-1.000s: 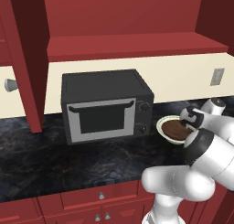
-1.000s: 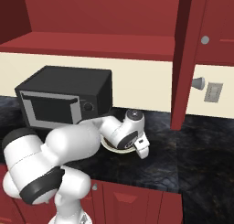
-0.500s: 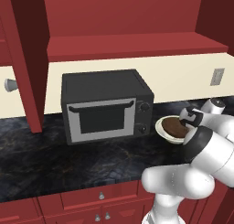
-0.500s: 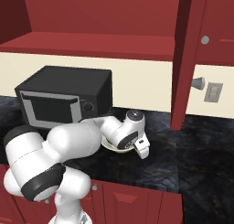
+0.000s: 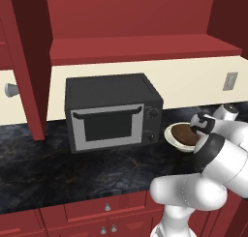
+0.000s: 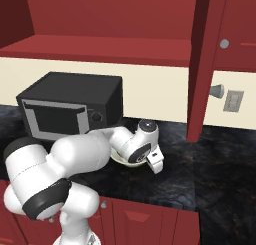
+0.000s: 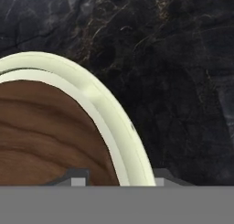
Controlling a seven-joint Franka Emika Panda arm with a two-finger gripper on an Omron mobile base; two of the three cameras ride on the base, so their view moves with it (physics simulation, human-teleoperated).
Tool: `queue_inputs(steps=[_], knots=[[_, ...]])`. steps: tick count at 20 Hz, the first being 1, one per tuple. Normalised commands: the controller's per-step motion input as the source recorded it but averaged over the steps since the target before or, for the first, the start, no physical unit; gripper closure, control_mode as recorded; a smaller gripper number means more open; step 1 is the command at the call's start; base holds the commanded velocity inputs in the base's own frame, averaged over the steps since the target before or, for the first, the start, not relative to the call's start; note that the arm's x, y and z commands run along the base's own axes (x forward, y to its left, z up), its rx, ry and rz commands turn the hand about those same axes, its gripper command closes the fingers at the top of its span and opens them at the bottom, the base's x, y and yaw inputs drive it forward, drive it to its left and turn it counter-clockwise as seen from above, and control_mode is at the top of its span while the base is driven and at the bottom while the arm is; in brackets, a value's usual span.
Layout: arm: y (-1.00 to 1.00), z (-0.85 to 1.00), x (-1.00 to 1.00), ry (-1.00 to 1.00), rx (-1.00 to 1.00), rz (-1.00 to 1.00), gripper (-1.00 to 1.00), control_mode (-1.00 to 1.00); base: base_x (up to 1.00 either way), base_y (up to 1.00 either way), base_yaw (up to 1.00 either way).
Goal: Pick up the bowls on the counter and stack them on top of one another in the open cabinet. Place the smaller bowl on top of the larger bowl.
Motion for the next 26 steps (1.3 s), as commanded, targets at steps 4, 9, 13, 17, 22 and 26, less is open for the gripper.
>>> queue_inputs(steps=[4,9,13,17,22,26], knots=[[0.0,0.05,-0.18,-0.06,0.01,0.0,1.0,-1.0,0.0,0.0,0.0],[0.0,0.23,-0.42,-0.13,0.02,0.02,1.0,-1.0,0.0,0.0,0.0],[0.0,0.3,-0.33,-0.07,0.0,0.03,1.0,-1.0,0.0,0.0,0.0],[0.05,0.2,-0.18,-0.01,0.0,0.04,1.0,-1.0,0.0,0.0,0.0],[0.1,0.31,-0.07,0.0,0.0,0.03,1.0,-1.0,0.0,0.0,0.0],[0.04,0.48,-0.07,0.0,0.0,0.02,1.0,-1.0,0.0,0.0,0.0]])
